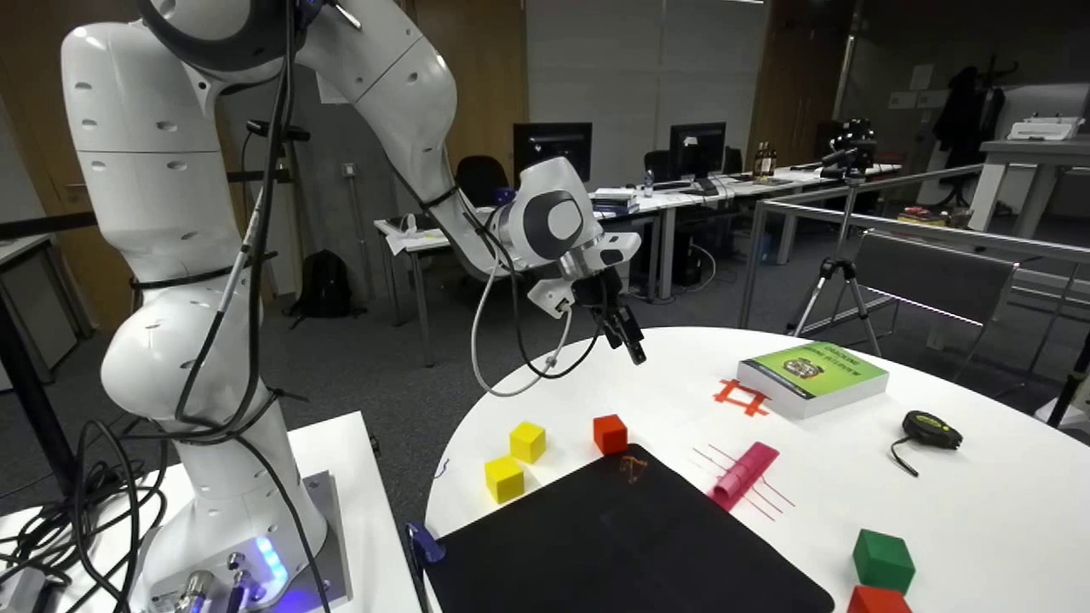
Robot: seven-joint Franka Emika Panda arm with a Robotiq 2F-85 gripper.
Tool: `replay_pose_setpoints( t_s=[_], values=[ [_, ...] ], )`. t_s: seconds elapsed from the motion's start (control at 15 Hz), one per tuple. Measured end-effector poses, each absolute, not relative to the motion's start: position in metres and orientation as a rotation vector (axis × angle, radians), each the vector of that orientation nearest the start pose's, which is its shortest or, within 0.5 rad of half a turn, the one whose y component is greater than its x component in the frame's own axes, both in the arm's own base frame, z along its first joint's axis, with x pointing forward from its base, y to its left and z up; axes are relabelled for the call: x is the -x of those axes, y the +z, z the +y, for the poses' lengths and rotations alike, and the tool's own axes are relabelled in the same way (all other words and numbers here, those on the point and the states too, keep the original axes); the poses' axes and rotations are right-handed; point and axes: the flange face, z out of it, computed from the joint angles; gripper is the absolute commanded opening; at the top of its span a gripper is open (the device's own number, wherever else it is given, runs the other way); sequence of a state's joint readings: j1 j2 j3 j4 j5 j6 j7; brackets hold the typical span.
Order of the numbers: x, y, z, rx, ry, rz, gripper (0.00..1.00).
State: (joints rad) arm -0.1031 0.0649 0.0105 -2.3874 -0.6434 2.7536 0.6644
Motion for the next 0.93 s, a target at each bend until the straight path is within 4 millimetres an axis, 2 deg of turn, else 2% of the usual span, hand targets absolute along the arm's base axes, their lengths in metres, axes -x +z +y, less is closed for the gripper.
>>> replay_pose_setpoints(
  t_s=[0.13,0.27,0.53,0.73,0.93],
  values=[
    [-0.519,0.308,-0.018,3.328,-0.498,0.406,1.00],
    [-0.517,0.298,-0.003,3.302,-0.348,0.441,1.00],
    [-0.516,0.282,0.019,3.200,-0.124,0.255,1.00],
    [-0.525,0.278,0.010,3.194,-0.052,0.105,1.00],
    [-0.535,0.277,-0.007,3.213,-0.062,0.107,1.00]
  ],
)
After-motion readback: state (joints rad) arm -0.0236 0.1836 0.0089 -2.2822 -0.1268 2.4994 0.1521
